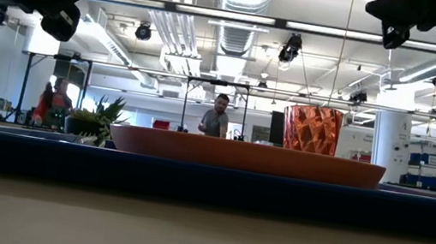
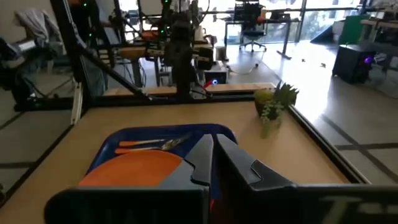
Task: Pick and place plate/cup/fork/spoon on tray
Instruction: Return to Home Position
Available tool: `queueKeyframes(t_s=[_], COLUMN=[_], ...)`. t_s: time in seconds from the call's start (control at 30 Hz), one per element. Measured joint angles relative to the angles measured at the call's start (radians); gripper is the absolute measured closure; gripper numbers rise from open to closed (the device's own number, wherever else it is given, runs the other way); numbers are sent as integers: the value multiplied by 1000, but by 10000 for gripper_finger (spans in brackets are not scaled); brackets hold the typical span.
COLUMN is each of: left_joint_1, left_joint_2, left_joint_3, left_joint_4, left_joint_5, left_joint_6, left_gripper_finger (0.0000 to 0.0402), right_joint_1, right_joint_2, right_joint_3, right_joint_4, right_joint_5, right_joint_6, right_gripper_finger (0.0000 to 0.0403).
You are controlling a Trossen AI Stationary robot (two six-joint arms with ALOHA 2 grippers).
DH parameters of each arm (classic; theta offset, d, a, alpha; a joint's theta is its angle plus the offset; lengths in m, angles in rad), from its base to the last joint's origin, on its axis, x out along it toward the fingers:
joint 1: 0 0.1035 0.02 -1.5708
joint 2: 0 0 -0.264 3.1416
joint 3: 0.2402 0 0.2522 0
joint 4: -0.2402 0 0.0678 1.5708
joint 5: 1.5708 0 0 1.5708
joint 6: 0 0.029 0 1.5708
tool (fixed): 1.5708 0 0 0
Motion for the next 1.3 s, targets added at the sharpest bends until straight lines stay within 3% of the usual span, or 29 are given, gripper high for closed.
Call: queueKeyframes(t_s=[0.23,0.53,0.7,0.9,1.3], left_joint_1=[0,0,0,0,0], left_joint_2=[3,3,5,22,60], left_joint_3=[0,0,0,0,28], left_joint_4=[1,2,-2,-21,-47], left_joint_5=[0,0,0,0,17], left_joint_6=[8,10,98,136,130], left_gripper_finger=[402,402,402,402,402], right_joint_1=[1,6,6,6,6], right_joint_2=[-8,-2,-3,-3,-3], right_joint_3=[-102,-398,-485,-482,-348], right_joint_4=[80,627,694,696,654], right_joint_5=[-88,-131,-131,-130,-157], right_joint_6=[39,210,317,288,200], right_gripper_finger=[394,394,394,394,394])
